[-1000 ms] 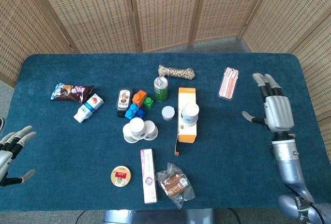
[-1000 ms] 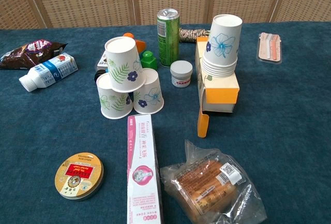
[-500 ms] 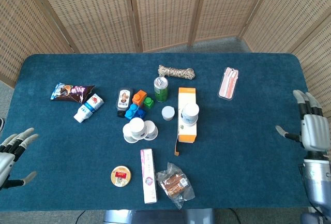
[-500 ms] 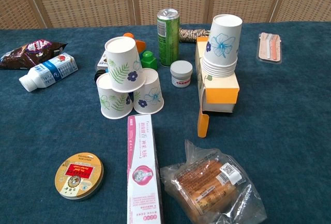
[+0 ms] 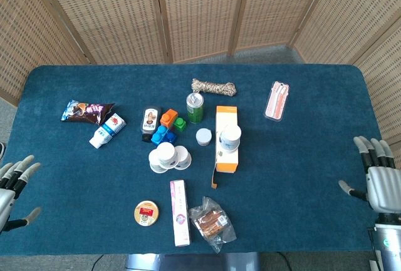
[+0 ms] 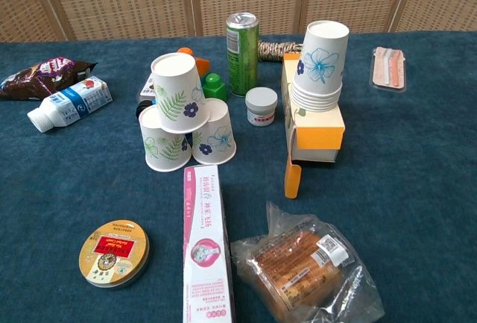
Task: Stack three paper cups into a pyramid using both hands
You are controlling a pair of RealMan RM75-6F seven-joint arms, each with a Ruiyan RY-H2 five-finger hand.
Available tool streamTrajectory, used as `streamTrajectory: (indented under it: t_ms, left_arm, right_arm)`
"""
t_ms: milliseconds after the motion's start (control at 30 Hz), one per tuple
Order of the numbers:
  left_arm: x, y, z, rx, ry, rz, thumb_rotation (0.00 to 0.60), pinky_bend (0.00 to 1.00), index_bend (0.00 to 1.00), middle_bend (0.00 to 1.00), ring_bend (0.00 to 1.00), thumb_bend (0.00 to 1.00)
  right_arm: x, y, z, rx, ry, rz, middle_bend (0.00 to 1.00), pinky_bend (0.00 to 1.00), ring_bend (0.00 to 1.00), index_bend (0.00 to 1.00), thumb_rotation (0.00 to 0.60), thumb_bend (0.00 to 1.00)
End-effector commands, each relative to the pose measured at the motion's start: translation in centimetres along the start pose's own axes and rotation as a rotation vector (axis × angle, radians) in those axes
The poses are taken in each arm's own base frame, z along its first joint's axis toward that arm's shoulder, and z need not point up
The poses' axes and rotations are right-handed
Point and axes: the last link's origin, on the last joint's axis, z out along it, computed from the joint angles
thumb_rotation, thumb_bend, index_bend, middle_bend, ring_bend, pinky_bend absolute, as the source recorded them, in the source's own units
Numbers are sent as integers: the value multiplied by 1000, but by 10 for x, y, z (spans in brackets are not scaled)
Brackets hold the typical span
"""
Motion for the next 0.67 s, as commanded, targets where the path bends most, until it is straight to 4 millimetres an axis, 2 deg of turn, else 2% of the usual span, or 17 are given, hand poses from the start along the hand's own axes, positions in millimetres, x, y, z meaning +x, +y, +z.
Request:
streamTrajectory:
  t_ms: [33,433,667]
  left_arm:
    - [-3,-3,-3,15,23,5,600,0,0,0,0,309]
    - [5,-15,-5,36,39,-17,600,0,0,0,0,310]
    - [6,-13,-7,17,28,-24,600,0,0,0,0,311]
  right_arm:
    - [-3,-8,-15,28,-3,-37,0,0,0,13,600,0]
    - [-7,-19,-13,43,0,-26,0,0,0,17,600,0]
    - [-7,-21,-16,50,-10,-11,0,0,0,18,600,0]
